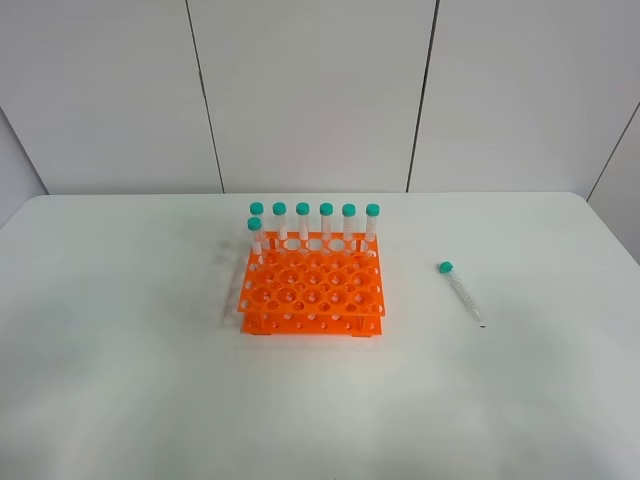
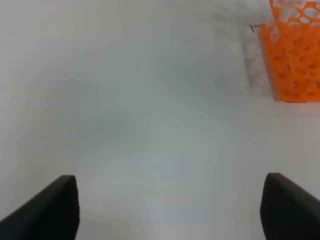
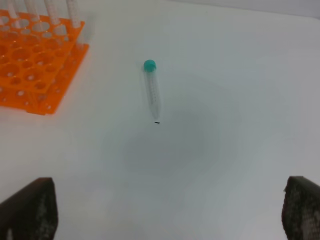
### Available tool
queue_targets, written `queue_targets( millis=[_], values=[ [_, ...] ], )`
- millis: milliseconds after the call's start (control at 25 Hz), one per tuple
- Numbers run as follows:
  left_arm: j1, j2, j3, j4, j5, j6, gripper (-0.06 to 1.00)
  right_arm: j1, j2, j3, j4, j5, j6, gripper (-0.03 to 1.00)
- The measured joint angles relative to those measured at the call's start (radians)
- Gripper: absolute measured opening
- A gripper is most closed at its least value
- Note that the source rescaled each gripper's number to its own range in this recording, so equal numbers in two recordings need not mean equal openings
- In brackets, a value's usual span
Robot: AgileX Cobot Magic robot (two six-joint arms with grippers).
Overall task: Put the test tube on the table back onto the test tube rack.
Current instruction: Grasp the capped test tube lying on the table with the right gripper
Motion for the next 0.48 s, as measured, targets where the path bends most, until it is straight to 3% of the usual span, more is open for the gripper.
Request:
queue_targets(
  millis=[480],
  values=[
    [0.000, 0.000, 0.000, 0.000, 0.000, 0.000, 1.00, 0.000, 0.001, -0.001, 0.000, 0.000, 0.000, 1.00]
  ],
)
